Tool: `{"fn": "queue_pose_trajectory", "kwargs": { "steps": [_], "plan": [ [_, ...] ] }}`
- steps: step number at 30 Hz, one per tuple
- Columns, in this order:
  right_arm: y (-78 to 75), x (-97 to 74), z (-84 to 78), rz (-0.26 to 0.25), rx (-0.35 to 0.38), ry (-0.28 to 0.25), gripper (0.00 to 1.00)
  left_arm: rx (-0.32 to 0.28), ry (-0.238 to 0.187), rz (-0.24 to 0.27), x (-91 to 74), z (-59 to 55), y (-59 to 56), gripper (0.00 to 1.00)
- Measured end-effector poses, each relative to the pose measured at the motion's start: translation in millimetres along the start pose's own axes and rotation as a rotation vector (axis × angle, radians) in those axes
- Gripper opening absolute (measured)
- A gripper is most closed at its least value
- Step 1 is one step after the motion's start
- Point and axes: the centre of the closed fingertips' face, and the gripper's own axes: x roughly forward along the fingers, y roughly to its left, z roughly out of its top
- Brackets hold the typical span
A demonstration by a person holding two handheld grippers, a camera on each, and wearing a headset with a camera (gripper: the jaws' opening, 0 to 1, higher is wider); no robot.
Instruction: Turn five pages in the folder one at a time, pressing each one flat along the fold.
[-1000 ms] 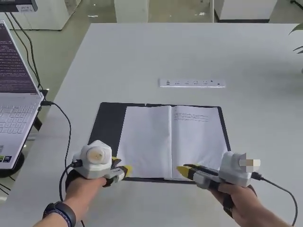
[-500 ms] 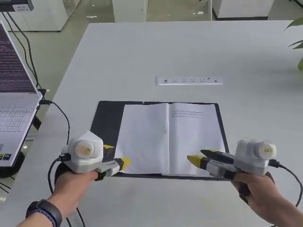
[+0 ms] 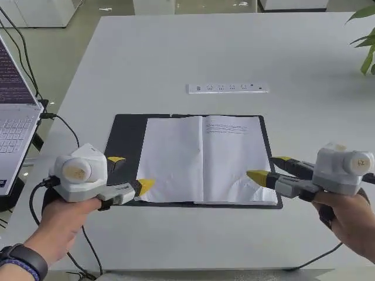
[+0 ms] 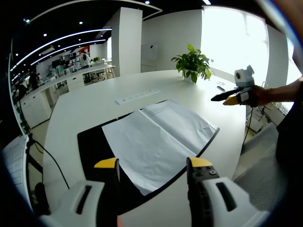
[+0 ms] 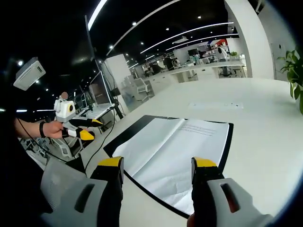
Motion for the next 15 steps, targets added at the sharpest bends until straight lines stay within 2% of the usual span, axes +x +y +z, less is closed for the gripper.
{"fn": "queue_pose_trajectory", "kwargs": {
  "steps": [6, 9, 12, 15],
  "plan": [
    [1.3, -19.0, 1.9, -0.024, -0.018, -0.019, 0.62, 0.002, -0.023, 0.02, -16.2, 9.6, 2.8, 0.65],
    [5.7, -26.8, -4.4, -0.039, -0.035, -0.004, 0.63, -0.006, -0.038, 0.032, -25.1, 14.2, 2.8, 0.69],
    [13.5, -32.1, -9.0, -0.042, -0.037, 0.003, 0.64, -0.013, -0.052, 0.043, -32.2, 15.8, 1.4, 0.69],
    [20.7, -34.6, -15.3, -0.05, -0.043, 0.015, 0.65, -0.027, -0.057, 0.05, -37.5, 12.2, -0.6, 0.71]
  ]
}}
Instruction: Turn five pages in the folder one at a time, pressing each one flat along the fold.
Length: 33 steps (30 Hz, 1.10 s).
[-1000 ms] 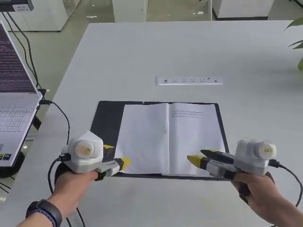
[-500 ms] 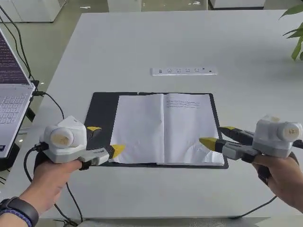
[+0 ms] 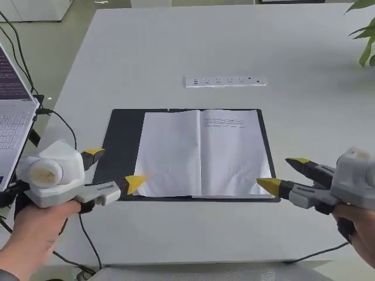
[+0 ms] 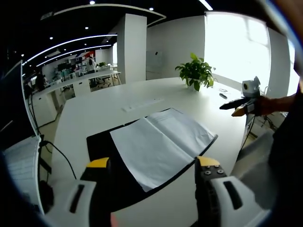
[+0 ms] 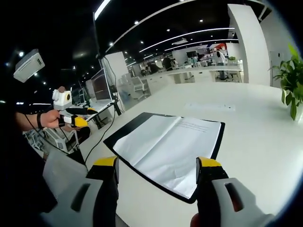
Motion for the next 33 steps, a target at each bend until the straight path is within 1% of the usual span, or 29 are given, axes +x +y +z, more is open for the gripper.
{"fn": "queue_pose_trajectory", "kwargs": {
  "steps": [2, 3, 5, 6, 10, 13, 15, 22, 25, 28, 31, 33],
  "plan": [
    [0.3, -0.3, -5.9, -0.005, -0.001, 0.013, 0.67, -0.005, 0.003, 0.011, -4.7, -4.0, -3.0, 0.73],
    [1.6, -1.0, -7.9, -0.007, 0.0, 0.016, 0.68, -0.014, 0.003, 0.015, -4.6, -4.9, -2.0, 0.73],
    [6.4, -3.5, -11.3, -0.01, 0.004, 0.017, 0.69, -0.03, 0.0, 0.02, -7.7, -8.3, -4.0, 0.73],
    [4.8, -3.2, -11.8, -0.011, 0.005, 0.017, 0.69, -0.033, 0.001, 0.021, -8.6, -9.6, -5.0, 0.74],
    [11.7, -8.2, -13.0, -0.013, 0.007, 0.017, 0.71, -0.036, 0.014, 0.023, -11.1, -14.8, -7.9, 0.75],
    [13.9, -11.4, -11.4, -0.017, 0.015, 0.01, 0.72, -0.04, 0.016, 0.021, -11.9, -15.2, -9.1, 0.76],
    [9.0, -11.6, -10.9, -0.024, 0.025, 0.006, 0.73, -0.036, 0.013, 0.021, -11.9, -14.5, -9.4, 0.77],
    [5.2, -16.3, -16.8, -0.043, 0.038, 0.012, 0.72, -0.029, 0.015, 0.006, -6.2, -11.2, -12.4, 0.76],
    [4.3, -18.3, -18.2, -0.051, 0.048, 0.008, 0.72, -0.018, 0.017, -0.007, -2.0, -8.6, -17.7, 0.75],
    [4.4, -19.9, -18.9, -0.054, 0.064, 0.0, 0.72, -0.008, 0.021, -0.038, 5.6, -6.1, -25.6, 0.75],
    [4.5, -20.4, -21.1, -0.056, 0.061, 0.005, 0.72, 0.016, 0.026, -0.076, 14.6, -2.3, -38.1, 0.74],
    [4.7, -21.5, -21.8, -0.057, 0.06, 0.004, 0.72, 0.029, 0.032, -0.096, 21.4, -1.5, -44.1, 0.74]
  ]
}}
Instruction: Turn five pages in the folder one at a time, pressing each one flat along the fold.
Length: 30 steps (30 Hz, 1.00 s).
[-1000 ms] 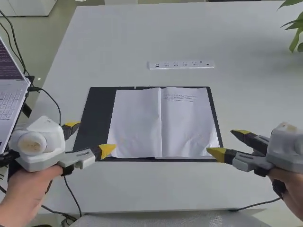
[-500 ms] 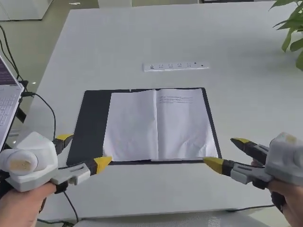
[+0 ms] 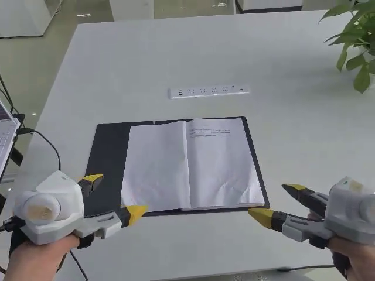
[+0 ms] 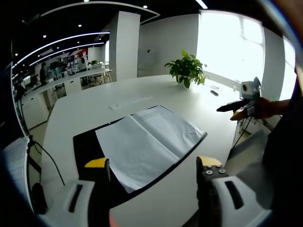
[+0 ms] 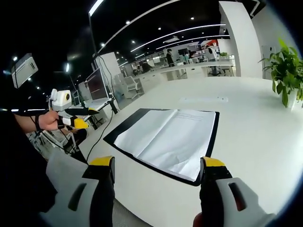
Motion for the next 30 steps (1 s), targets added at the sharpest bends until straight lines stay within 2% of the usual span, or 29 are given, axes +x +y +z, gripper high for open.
{"fn": "queue_pose_trajectory", "kwargs": {
  "steps": [11, 17, 22, 25, 30],
  "plan": [
    [-5.8, -5.4, -2.8, -0.025, 0.024, -0.017, 0.72, 0.049, 0.01, -0.121, 42.1, 14.3, -31.0, 0.72],
    [-7.5, -6.0, -4.6, -0.037, 0.033, -0.021, 0.73, 0.08, 0.02, -0.198, 68.4, 25.2, -53.6, 0.7],
    [-9.1, -6.8, -5.5, -0.043, 0.044, -0.026, 0.73, 0.115, 0.038, -0.24, 89.2, 30.3, -67.3, 0.75],
    [-11.1, -7.8, -6.3, -0.048, 0.048, -0.023, 0.73, 0.133, 0.058, -0.26, 100.6, 30.0, -73.2, 0.75],
    [-15.3, -9.4, -6.1, -0.054, 0.059, -0.029, 0.73, 0.13, 0.06, -0.3, 120.8, 35.2, -85.4, 0.75]
  ]
}}
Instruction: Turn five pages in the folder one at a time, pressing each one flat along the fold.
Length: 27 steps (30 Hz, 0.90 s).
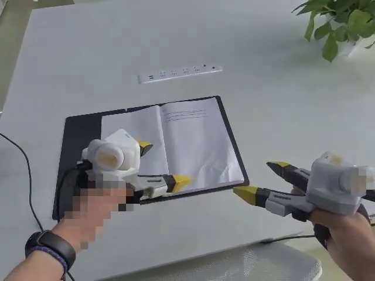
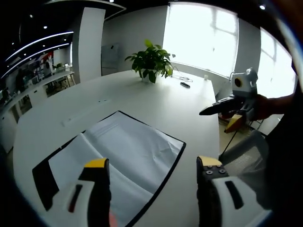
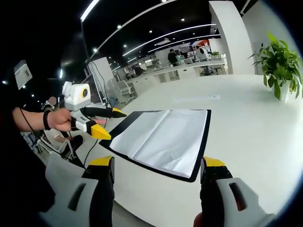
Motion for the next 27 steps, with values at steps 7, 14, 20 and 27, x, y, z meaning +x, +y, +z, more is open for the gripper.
{"fn": "queue_pose_trajectory", "kwargs": {
  "steps": [7, 14, 20, 27],
  "plan": [
    [-5.0, -0.2, -5.4, -0.007, 0.014, 0.014, 0.73, 0.028, 0.028, -0.067, 38.6, 4.7, -18.9, 0.72],
    [-10.7, -2.7, -8.8, -0.013, 0.041, 0.007, 0.73, 0.025, 0.031, -0.083, 76.6, 10.2, -25.3, 0.72],
    [-16.8, -4.1, -11.7, -0.013, 0.056, 0.013, 0.73, 0.021, 0.053, -0.07, 102.5, 5.1, -27.2, 0.71],
    [-20.0, -0.7, -15.9, -0.006, 0.071, 0.029, 0.72, -0.021, 0.074, -0.02, 134.2, -4.5, -25.4, 0.7]
  ]
}}
